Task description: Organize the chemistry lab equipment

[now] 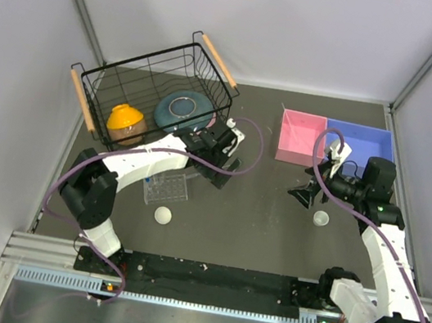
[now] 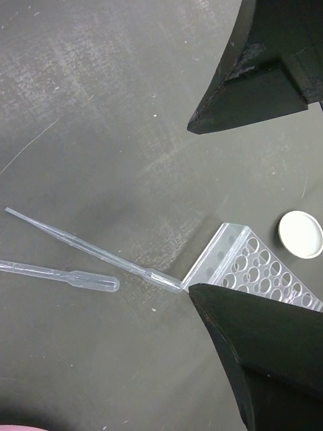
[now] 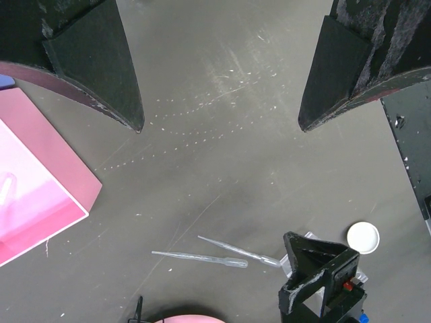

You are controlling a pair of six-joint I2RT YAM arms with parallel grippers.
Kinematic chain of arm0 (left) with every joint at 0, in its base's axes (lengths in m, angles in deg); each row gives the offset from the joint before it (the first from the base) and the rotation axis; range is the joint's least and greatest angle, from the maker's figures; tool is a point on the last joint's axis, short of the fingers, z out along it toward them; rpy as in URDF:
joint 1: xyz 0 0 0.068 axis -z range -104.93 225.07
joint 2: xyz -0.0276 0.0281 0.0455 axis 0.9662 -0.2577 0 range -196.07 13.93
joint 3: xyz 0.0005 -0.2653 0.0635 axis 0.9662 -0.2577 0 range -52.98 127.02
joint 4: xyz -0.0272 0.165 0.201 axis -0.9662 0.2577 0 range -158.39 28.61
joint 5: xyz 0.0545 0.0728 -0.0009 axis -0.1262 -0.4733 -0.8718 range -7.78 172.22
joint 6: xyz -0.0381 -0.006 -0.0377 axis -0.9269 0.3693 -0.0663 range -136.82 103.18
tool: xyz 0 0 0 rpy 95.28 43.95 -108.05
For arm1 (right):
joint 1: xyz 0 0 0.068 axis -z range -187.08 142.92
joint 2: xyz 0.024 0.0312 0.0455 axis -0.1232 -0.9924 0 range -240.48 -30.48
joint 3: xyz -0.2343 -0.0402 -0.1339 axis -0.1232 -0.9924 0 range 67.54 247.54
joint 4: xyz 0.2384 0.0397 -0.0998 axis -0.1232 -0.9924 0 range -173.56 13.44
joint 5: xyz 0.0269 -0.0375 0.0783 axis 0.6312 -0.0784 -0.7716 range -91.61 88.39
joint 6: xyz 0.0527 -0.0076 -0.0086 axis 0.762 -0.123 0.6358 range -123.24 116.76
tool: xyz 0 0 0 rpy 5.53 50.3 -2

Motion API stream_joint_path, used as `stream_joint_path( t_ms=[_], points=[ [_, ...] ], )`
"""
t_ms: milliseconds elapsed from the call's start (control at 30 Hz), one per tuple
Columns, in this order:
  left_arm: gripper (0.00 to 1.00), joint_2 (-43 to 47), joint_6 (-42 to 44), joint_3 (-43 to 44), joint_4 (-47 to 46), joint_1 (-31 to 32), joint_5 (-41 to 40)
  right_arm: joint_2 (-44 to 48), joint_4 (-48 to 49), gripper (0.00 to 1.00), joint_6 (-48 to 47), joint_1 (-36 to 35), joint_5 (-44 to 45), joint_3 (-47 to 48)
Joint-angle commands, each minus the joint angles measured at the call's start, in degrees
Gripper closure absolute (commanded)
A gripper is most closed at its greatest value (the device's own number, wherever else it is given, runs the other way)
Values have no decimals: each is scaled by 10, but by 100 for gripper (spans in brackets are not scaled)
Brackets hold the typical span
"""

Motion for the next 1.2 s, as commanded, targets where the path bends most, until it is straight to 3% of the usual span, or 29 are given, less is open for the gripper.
stream_joint_path(
  t_ms=[0, 1167],
  points=[
    [1, -11, 18, 26, 2, -6, 4, 5, 26, 1, -15, 6, -7, 8],
    [5, -72, 59, 57, -8, -24, 35, -5, 24, 1, -24, 6, -6, 7]
  ],
)
